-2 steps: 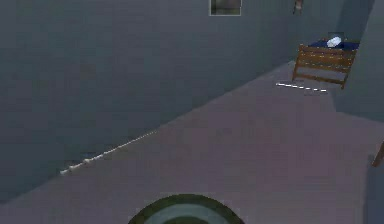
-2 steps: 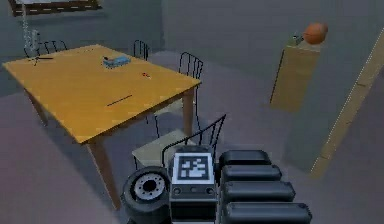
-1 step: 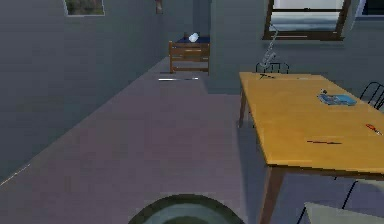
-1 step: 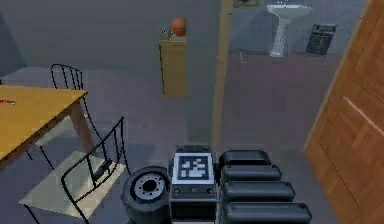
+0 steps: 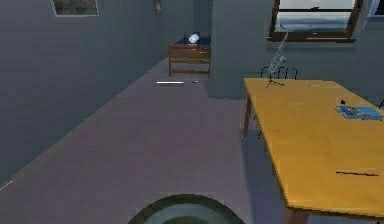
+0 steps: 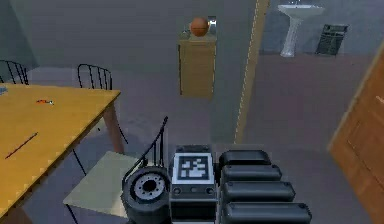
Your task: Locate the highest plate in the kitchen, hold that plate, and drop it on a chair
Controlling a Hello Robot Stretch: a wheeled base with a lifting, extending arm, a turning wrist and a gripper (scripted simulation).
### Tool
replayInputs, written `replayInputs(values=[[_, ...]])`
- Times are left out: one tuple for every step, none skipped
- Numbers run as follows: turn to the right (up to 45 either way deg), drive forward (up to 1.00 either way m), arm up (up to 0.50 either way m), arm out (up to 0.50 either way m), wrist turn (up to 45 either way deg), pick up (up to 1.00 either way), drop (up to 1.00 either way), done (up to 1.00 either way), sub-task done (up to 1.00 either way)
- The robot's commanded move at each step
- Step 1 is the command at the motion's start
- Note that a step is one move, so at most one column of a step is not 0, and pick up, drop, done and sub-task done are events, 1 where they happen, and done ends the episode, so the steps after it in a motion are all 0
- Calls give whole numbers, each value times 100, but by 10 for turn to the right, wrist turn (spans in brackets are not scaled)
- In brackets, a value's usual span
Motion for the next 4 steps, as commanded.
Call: replayInputs(values=[[-120,0,0,0,0,0,0,0,0],[-30,0,0,0,0,0,0,0,0],[0,0,0,48,0,0,0,0,0],[0,0,0,0,450,0,0,0,0]])
